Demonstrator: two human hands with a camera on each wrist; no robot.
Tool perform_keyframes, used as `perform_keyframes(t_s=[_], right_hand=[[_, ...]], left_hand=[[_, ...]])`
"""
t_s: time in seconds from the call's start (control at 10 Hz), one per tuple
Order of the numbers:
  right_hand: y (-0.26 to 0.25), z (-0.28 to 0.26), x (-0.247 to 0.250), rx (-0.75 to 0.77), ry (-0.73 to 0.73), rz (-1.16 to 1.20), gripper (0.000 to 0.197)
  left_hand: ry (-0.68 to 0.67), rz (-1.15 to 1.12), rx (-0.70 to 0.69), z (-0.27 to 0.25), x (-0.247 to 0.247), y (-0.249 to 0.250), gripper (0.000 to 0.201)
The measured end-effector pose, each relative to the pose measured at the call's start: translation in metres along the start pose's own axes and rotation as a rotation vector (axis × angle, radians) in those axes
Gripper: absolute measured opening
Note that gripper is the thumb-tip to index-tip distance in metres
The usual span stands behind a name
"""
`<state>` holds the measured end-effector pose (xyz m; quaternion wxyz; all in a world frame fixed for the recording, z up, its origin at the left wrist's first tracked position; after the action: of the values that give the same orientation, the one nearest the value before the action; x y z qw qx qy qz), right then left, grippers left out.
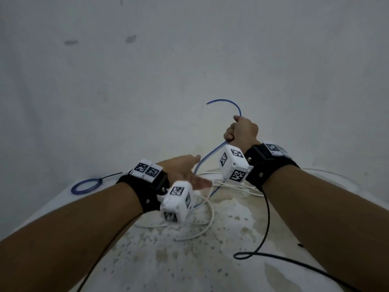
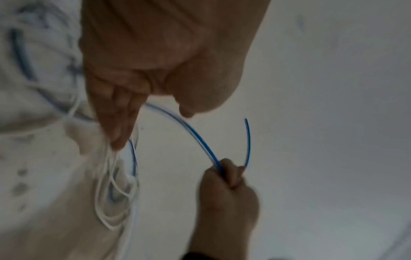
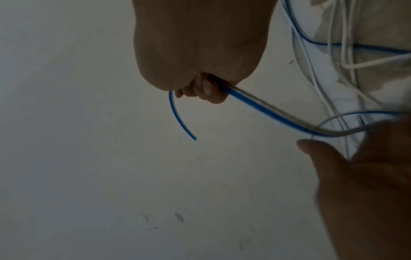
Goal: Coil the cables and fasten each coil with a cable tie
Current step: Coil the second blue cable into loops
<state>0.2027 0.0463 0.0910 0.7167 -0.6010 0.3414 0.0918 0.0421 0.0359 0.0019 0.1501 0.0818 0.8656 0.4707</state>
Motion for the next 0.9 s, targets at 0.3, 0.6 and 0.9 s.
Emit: perform_keyframes(t_s=[0.3, 0.6, 0.9], right_hand=[[0.015, -0.007, 0.029, -0.01, -0.069, -0.364, 0.033], [0.016, 0.011, 0.057, 0.003, -0.135, -0.561, 0.042], [0.044, 0.013, 0.033, -0.028, -0.291, -0.618, 0.03]], left_hand=[[0.534, 0.149, -0.564, -0.049, 0.065, 0.053, 0.047], [0.671, 0.225, -0.554, -0.042, 0.12, 0.036, 0.043], [0.674, 0.099, -0.733, -0.057, 0.13, 0.092, 0.016]])
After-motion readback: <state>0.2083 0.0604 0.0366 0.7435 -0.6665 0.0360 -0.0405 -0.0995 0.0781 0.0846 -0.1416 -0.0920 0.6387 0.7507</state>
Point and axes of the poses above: each hand's wrist, its own z-axis towards the middle knuckle, its own x-axis out of the back of the hand, y = z × x, the point moved 6 cm from there along z, towards the middle knuckle, and after that the axes turned 3 degrees about -z, right-handed, at the moved point
